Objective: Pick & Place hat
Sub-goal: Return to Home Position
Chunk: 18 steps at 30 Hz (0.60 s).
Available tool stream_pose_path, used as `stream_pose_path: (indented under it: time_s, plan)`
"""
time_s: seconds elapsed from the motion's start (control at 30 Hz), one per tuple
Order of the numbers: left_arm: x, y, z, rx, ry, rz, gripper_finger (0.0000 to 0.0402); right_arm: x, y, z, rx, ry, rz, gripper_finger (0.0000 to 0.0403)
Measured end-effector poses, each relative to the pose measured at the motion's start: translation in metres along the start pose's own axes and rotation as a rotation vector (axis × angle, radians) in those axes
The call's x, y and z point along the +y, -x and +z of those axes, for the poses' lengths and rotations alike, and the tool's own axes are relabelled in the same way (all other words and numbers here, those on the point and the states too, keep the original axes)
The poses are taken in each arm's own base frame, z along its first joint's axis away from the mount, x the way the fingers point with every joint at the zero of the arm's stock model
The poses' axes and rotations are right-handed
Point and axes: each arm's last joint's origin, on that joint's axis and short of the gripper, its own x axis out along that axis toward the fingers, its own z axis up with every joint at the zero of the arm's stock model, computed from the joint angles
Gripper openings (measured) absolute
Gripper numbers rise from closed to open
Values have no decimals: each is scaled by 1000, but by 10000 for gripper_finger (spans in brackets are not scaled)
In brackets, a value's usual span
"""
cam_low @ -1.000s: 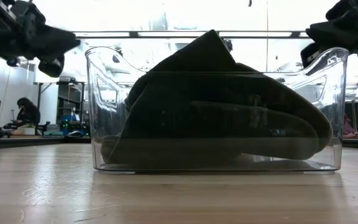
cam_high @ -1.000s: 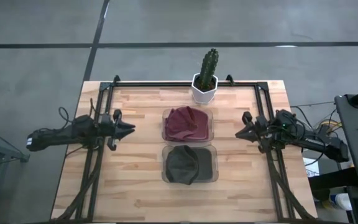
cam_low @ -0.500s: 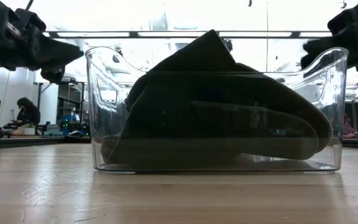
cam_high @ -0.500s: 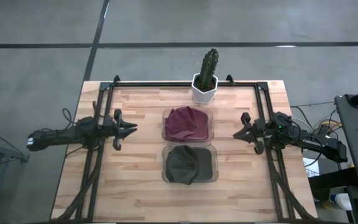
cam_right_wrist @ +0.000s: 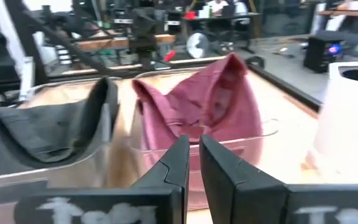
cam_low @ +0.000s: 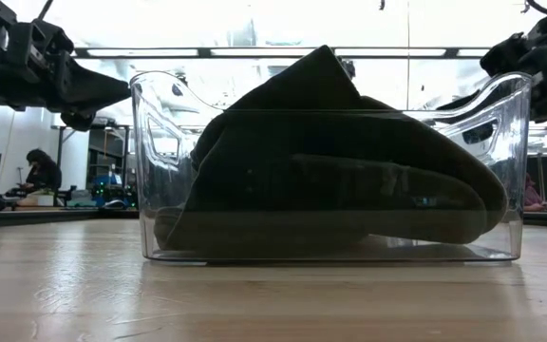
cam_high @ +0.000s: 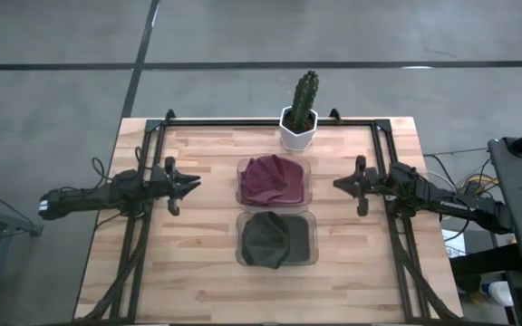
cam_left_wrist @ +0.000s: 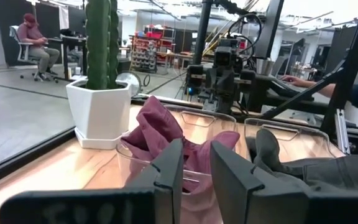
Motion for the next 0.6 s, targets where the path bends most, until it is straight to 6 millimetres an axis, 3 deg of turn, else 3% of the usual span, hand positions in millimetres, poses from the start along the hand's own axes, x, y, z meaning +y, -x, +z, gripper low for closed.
stream_pose_path:
  time_s: [0.6]
  plan:
    - [0,0,-1,10,-23,4,74,1,4,12,-133,91,-11,34]
